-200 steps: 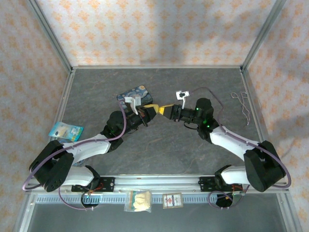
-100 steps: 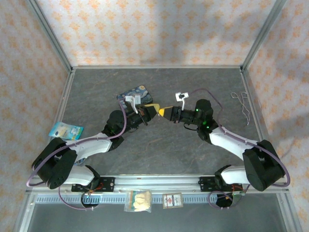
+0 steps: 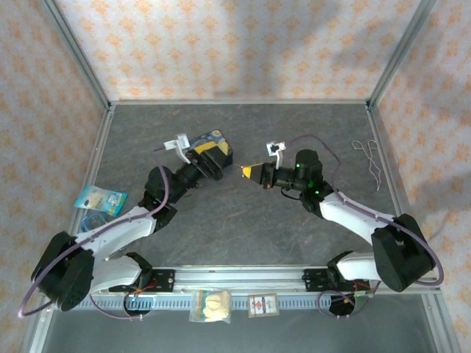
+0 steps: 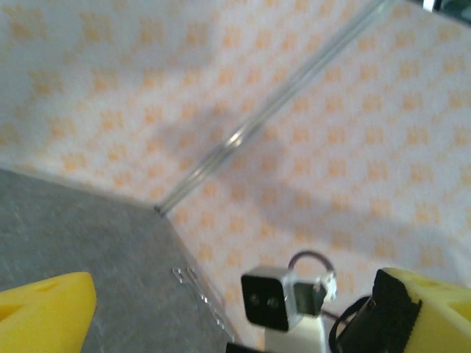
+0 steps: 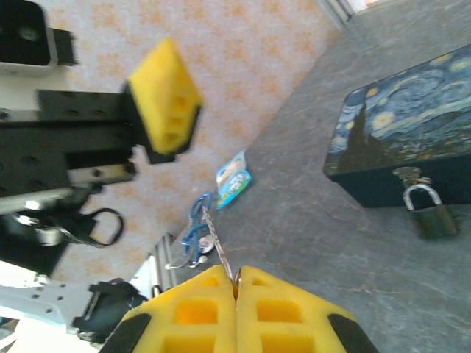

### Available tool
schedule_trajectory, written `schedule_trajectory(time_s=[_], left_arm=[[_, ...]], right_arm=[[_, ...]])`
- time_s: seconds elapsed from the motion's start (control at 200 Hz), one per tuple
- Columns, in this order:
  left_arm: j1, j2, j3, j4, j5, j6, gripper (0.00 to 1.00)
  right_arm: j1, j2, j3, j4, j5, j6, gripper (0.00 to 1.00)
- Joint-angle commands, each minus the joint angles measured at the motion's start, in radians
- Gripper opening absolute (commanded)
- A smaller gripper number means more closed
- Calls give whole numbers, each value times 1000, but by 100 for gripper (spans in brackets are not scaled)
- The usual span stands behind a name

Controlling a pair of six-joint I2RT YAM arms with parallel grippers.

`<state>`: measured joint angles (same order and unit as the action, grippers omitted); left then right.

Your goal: Unlock the padlock with the key

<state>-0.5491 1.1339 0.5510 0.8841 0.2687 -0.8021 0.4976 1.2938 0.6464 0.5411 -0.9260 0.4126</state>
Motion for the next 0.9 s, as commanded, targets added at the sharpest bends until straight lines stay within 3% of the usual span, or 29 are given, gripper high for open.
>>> schedule_trajectory(time_s=[0.0,0.21,0.385,0.495,0.691,0.896], left_arm=[[1,-19,36,-141,-108,-55,93],[1,55,-19,-27,-59,-230,87],[0,106,-96,105,-59,-253,86],[-2,112,-156,89,-114,-247,86],[-23,105,-228,-94,-278,-267,84],[-44,200,-237,-67,-356,-202,78]], right_arm=[[2,-28,53,-79,84,-103,0],[4,-19,74,-88,112,-131,0],[4,-9,48,-36,162,-49,0],[4,6,16,1,218,43,0],[2,40,-46,9,334,167,0],[3,44,-71,-14,373,208,0]])
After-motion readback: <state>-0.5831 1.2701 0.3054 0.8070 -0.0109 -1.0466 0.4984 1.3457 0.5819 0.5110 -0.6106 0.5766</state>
